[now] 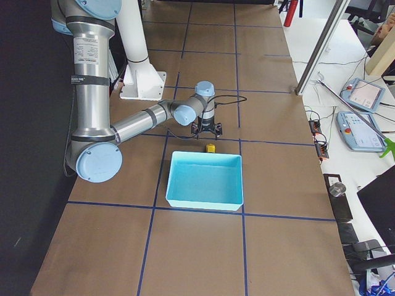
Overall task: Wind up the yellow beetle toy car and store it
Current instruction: 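Lower the right gripper and grasp the yellow car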
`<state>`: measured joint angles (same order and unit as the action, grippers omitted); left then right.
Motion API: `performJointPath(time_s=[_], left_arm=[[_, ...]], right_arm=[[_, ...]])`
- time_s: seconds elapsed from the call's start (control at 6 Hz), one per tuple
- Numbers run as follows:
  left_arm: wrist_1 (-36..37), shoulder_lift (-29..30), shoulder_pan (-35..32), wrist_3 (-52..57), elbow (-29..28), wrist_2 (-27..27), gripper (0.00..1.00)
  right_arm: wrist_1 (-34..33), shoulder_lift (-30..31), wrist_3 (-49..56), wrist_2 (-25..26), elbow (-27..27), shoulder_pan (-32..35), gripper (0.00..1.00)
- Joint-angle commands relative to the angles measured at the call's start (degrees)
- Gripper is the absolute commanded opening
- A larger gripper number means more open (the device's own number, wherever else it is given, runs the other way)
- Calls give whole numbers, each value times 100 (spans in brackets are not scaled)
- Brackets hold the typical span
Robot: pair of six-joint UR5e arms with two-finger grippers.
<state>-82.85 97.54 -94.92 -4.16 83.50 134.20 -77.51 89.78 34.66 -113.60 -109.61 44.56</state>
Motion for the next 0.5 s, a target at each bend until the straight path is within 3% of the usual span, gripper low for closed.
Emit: performJointPath(time_s=[0.0,0.33], left_arm=[[-3,-7,0,-14,52,1,100],[-3,2,0,-23,78,10,100]], right_arm=[[-54,-92,426,-13,378,78,100],[-54,-92,454,31,432,79,100]])
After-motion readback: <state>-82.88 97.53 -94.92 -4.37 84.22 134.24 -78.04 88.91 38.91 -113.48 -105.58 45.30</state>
